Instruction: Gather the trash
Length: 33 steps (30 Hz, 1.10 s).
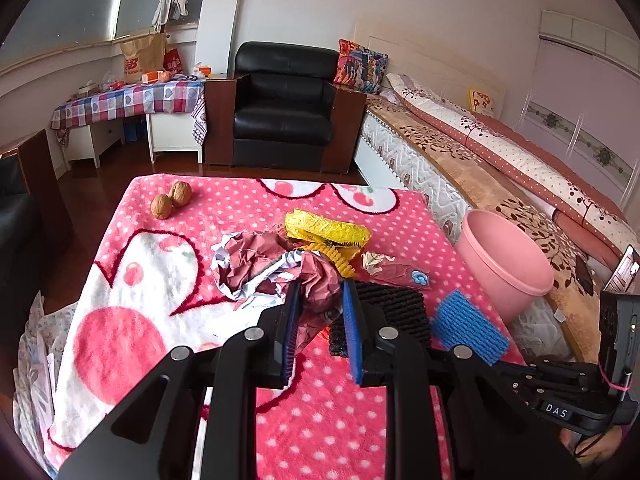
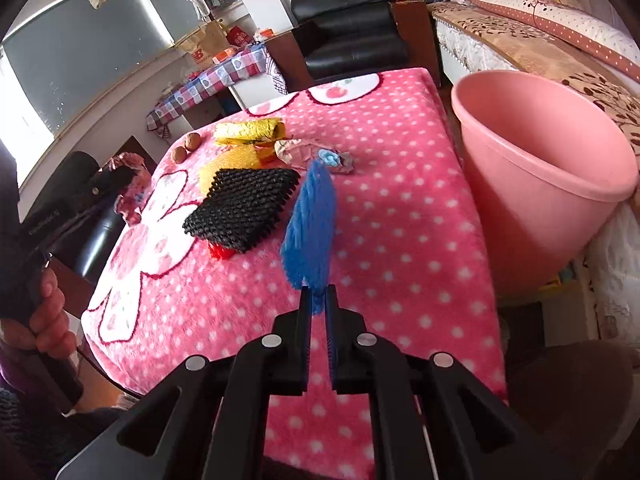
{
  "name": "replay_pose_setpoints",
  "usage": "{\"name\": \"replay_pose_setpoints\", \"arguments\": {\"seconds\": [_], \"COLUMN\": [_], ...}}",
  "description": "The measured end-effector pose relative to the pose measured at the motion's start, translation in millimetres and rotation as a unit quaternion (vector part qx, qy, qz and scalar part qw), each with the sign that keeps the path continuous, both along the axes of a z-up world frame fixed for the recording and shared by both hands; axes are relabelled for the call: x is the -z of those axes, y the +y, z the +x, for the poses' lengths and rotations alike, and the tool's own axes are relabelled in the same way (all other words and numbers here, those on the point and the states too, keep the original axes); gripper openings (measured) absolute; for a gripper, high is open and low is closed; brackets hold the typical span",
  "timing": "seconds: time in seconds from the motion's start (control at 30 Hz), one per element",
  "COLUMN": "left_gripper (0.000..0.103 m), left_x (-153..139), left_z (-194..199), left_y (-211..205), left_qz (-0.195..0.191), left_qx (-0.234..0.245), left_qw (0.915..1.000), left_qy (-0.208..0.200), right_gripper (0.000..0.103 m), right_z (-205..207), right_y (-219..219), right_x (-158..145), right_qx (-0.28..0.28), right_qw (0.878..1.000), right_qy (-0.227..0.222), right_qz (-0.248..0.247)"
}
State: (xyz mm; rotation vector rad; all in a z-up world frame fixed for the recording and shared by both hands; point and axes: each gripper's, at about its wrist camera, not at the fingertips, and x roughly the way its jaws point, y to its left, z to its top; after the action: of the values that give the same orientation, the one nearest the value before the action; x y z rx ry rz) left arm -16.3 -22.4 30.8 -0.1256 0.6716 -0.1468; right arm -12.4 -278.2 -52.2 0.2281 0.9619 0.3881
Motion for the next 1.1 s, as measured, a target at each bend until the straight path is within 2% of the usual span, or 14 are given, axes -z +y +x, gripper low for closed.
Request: {"name": "replay_pose_setpoints", "arguments": {"seconds": [0.07, 0.1, 0.13, 0.3, 0.43, 0.7, 0.8, 0.87, 0.97, 1.0, 1.03, 1.1], "left_gripper": [0.021, 0.021, 0.021, 0.021, 0.021, 0.021, 0.021, 0.021, 0.021, 0.021, 0.021, 0.021], "left_x": [-2.3, -2.9, -3.8, -6.1, -5.9, -0.1, 0.9, 1.5, 2.9, 3.4, 3.9, 4.1], "left_z": [-5.9, -8.1, -10.2, -12.9, -11.0, -5.2, -3.6, -0.9, 3.2, 4.3, 5.6, 8.3], "left_y": [-1.4, -2.1, -2.8, -5.2, -5.5, -7.8, -13.6, -16.4, -21.9, -23.3, -25.4, -30.6], "left_qz": [0.0, 0.0, 0.002, -0.002, -0.004, -0.016, -0.011, -0.009, -0.007, -0.007, -0.007, -0.007], "left_qx": [0.002, 0.004, 0.006, 0.013, 0.016, 0.016, 0.02, 0.021, 0.023, 0.024, 0.026, 0.031], "left_qw": [1.0, 1.0, 0.9999, 0.9998, 0.9998, 0.9997, 0.9997, 0.9997, 0.9997, 0.9997, 0.9996, 0.9995], "left_qy": [-0.005, -0.007, -0.008, -0.013, -0.014, -0.001, 0.0, 0.002, 0.005, 0.006, 0.007, 0.008], "right_gripper": [0.027, 0.04, 0.048, 0.053, 0.056, 0.056, 0.054, 0.047, 0.027, 0.014, 0.006, 0.006], "right_z": [-3.1, -5.1, -8.2, -18.5, -12.3, 16.2, 24.8, 28.5, 31.7, 32.3, 33.2, 35.0], "right_y": [-2.9, -3.8, -4.5, -2.9, 2.6, 24.8, 26.7, 26.6, 24.2, 21.3, 17.1, 8.0], "right_x": [-2.8, -4.3, -6.5, -22.4, -33.1, -16.7, -5.2, 3.5, 14.1, 14.8, 14.7, 12.8], "right_qx": [0.003, 0.003, 0.002, -0.01, -0.001, -0.02, -0.022, -0.025, -0.021, -0.017, -0.016, -0.013], "right_qw": [1.0, 1.0, 1.0, 1.0, 0.999, 0.997, 0.996, 0.996, 0.995, 0.994, 0.995, 0.997], "right_qy": [0.0, 0.0, -0.003, -0.027, -0.051, -0.044, -0.033, -0.025, -0.02, -0.025, -0.025, -0.022], "right_qz": [-0.001, -0.002, -0.003, 0.005, -0.014, -0.063, -0.08, -0.087, -0.099, -0.101, -0.092, -0.068]}}
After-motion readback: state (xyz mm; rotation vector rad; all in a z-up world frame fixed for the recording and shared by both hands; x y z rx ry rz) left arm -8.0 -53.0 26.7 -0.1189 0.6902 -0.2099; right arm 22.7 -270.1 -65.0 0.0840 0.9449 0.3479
